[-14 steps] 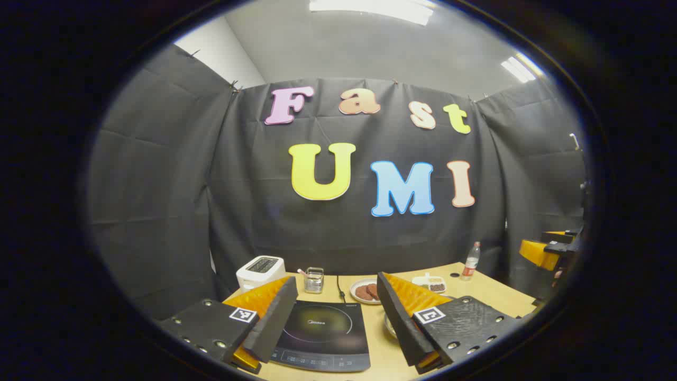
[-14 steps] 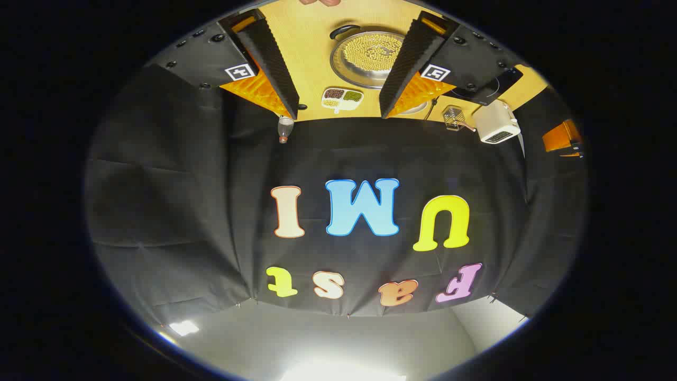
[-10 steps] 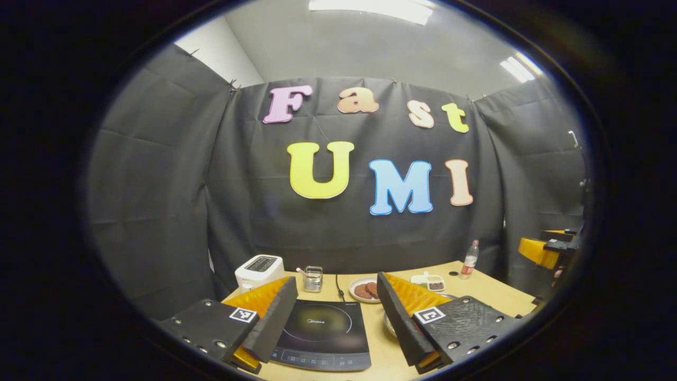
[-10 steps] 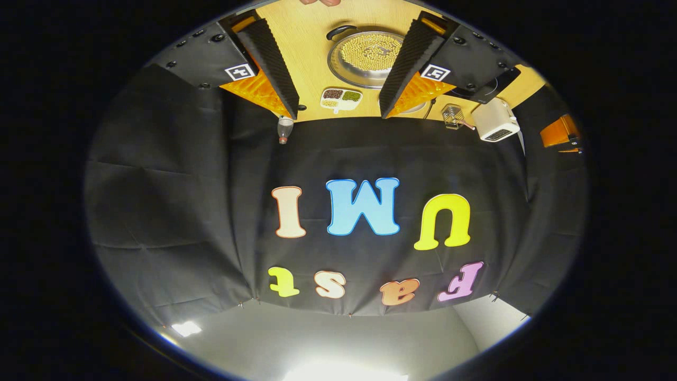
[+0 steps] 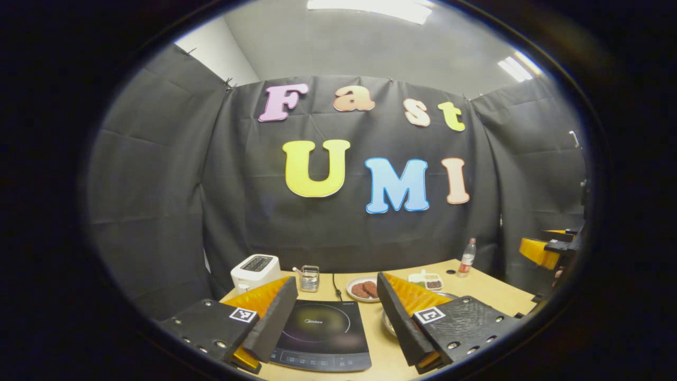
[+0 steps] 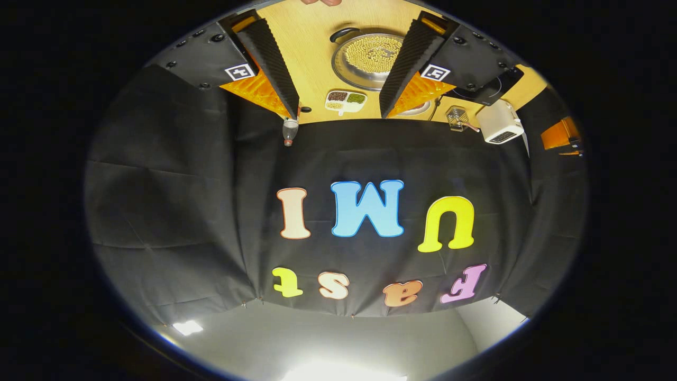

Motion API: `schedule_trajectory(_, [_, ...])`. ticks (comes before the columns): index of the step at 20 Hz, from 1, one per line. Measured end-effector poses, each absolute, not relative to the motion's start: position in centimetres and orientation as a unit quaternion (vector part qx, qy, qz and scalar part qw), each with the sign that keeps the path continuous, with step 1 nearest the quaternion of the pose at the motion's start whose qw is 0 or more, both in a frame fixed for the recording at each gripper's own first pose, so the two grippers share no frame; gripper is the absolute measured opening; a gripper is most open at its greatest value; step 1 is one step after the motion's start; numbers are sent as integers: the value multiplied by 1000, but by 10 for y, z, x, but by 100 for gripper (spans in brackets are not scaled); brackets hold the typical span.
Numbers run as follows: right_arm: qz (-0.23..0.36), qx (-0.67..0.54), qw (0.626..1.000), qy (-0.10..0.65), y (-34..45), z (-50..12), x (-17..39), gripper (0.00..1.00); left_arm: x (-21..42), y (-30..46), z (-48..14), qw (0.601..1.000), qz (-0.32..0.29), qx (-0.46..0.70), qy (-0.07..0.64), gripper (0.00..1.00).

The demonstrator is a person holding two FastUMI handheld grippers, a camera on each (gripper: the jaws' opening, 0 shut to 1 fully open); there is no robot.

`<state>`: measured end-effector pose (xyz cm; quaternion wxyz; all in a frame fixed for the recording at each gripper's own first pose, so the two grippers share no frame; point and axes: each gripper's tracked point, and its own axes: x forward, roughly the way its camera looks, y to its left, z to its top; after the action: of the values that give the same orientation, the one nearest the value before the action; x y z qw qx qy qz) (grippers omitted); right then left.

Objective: First push the handle of the pot to place it horizontally, then grasp the pot with both hands and set it on the induction cooktop.

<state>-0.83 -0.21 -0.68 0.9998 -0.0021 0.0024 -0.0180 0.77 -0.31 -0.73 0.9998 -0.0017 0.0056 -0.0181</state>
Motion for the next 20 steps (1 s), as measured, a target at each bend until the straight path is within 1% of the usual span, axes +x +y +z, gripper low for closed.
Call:
schedule_trajectory(1, [-18,-3,1000,2,-2,-7,-9,97,9,-4,-9,1000,-19,-3,7,88])
schedule_trajectory(2, [-17,-4,1000,2,-2,-6,-9,97,10,-4,-10,1000,-19,-5,8,92])
schedule_trajectory(10, [-2,0,1000,16,8,-7,-4,97,10,0,-15,1000,-19,-8,14,92])
schedule_trajectory(13, [16,2,1000,21,18,-6,-4,97,11,1,-18,1000,-18,-11,16,92])
schedule_trajectory(14, [23,6,999,27,22,-5,-3,97,13,2,-22,1000,-18,-11,17,88])
schedule_trajectory(18, [39,18,997,60,31,-12,6,97,15,3,-38,999,-20,-12,30,88])
schedule_trajectory(19, [43,20,997,68,33,-15,10,96,14,4,-41,999,-18,-12,33,92])
schedule_trajectory(20, [47,17,996,78,36,-17,12,97,14,7,-44,999,-16,-10,37,92])
